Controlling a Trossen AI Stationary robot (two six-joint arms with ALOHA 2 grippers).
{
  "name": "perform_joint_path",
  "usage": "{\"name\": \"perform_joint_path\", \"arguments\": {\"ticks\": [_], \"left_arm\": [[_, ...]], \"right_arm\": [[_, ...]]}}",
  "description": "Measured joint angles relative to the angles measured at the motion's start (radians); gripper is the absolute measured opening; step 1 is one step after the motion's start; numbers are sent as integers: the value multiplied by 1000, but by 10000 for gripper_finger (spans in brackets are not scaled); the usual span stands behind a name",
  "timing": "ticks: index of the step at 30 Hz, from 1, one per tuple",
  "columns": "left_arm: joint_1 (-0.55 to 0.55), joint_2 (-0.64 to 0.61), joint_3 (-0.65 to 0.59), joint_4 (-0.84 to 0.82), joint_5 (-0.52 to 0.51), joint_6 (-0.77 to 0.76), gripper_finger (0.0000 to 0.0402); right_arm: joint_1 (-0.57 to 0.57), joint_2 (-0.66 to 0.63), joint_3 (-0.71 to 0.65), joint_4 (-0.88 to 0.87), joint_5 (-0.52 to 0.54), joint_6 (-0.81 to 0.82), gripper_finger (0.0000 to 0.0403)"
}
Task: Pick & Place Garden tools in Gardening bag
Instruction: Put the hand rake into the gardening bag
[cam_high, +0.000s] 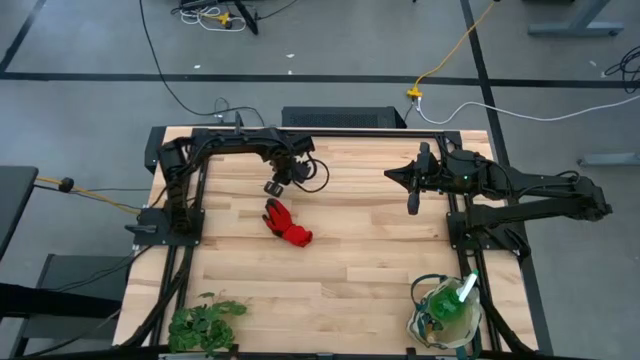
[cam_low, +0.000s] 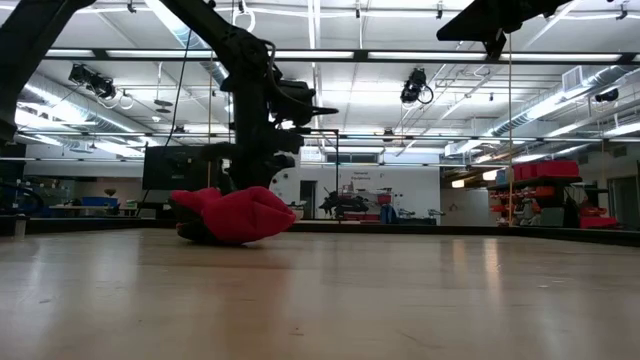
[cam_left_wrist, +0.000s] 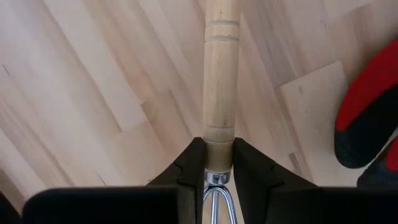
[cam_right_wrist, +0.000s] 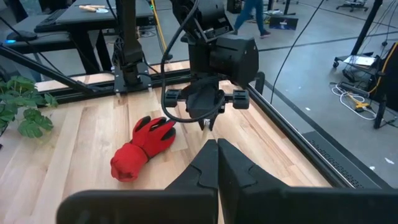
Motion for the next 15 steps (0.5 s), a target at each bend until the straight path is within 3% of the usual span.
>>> {"name": "perform_joint_path", "arguments": {"ticks": [15], "left_arm": [[-67, -69, 0, -8, 41, -221, 57]], "right_arm": [[0, -1, 0, 5, 0, -2, 0]]}}
